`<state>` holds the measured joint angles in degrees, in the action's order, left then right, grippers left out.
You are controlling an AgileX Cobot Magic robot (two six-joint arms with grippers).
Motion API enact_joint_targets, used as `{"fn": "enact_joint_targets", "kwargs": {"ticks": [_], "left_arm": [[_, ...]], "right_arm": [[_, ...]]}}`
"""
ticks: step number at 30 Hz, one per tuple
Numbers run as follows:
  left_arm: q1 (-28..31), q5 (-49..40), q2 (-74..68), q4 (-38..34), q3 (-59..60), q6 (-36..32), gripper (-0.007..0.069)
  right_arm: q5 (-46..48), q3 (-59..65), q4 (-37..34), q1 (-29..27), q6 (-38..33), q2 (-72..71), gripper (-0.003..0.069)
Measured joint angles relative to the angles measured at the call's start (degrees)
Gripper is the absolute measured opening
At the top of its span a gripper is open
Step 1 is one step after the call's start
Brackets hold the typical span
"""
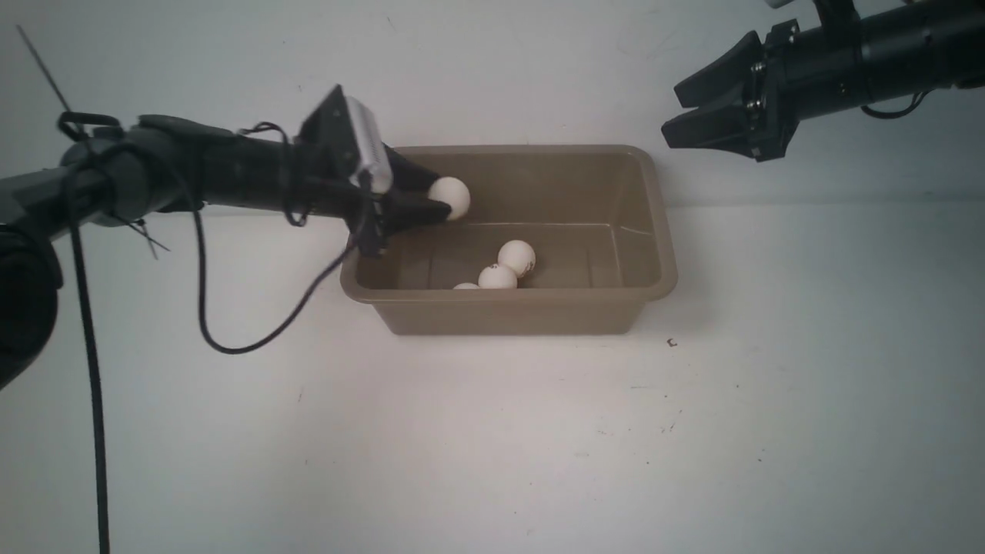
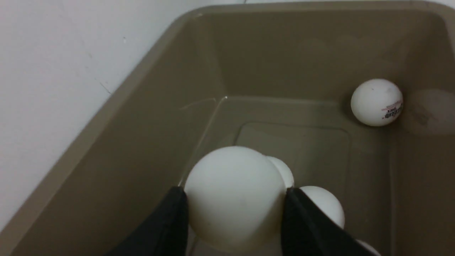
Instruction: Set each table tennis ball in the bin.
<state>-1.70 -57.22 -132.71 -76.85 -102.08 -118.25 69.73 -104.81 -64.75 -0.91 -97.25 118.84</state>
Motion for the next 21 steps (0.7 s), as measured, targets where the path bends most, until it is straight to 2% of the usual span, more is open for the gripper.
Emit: {"fn": "enact_joint_targets", "kwargs": {"ticks": [3, 9, 11, 14, 21], "left_arm": [[-1.86, 1.11, -0.18, 2.46, 0.00, 1.34, 0.0312], [-3.14, 11.48, 0.11, 2.65, 0.00, 13.63, 0.0526], [-3.08, 14.00, 0.61, 2.55, 0.00, 16.17, 0.0551], [-2.97, 18.72, 2.76, 2.73, 0.00, 19.88, 0.0563], [-2.97, 22.81, 7.61, 2.67, 0.00, 20.93, 0.0538]], "right_arm": [[0.00, 0.00, 0.00, 0.00, -0.05, 0.00, 0.0423], [-1.01, 0.00, -0.82, 0.00, -1.48, -0.21, 0.0423], [-2.13, 0.00, -1.25, 0.00, -1.54, -0.51, 0.0423], [-5.39, 0.00, -1.50, 0.00, -1.54, -2.95, 0.0423], [-8.96, 0.00, -2.01, -0.17, 0.07, -13.28, 0.0423]]}}
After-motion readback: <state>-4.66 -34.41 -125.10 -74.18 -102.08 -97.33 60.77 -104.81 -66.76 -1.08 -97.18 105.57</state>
